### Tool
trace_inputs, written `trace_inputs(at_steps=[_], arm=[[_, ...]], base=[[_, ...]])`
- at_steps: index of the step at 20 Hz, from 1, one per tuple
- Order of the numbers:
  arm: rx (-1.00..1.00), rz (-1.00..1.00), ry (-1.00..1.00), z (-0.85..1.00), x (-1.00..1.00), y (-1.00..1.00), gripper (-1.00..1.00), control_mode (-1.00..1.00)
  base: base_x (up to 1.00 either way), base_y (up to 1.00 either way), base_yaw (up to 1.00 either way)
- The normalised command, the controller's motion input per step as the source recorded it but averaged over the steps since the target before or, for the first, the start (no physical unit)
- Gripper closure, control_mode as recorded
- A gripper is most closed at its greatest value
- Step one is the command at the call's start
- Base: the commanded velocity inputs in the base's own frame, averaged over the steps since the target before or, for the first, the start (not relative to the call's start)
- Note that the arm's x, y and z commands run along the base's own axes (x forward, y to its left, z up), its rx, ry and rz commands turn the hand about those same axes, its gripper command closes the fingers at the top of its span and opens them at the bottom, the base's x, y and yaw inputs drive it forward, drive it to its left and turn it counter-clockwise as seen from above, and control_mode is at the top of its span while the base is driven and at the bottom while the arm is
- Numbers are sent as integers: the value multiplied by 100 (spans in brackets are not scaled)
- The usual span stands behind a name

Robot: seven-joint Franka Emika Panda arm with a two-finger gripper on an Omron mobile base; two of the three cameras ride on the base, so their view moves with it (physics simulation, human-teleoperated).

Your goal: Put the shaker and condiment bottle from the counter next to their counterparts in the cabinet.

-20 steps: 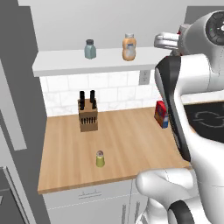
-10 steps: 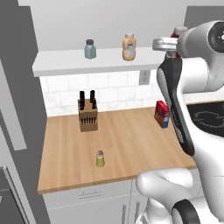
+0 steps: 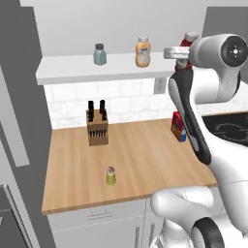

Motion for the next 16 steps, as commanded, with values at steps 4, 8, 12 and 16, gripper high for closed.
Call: trace_inputs(at_steps=[4,8,12,16], arm=[[-1,9,10,0,38,0,100,-100],[-2,9,7,0,32,0,100,-100],[-3,8,1,-1,24,0,100,-100],[-3,10,-1,-17,26,0,100,-100]], base=[[0,0,0],[0,0,0],[0,0,0],[0,0,0]])
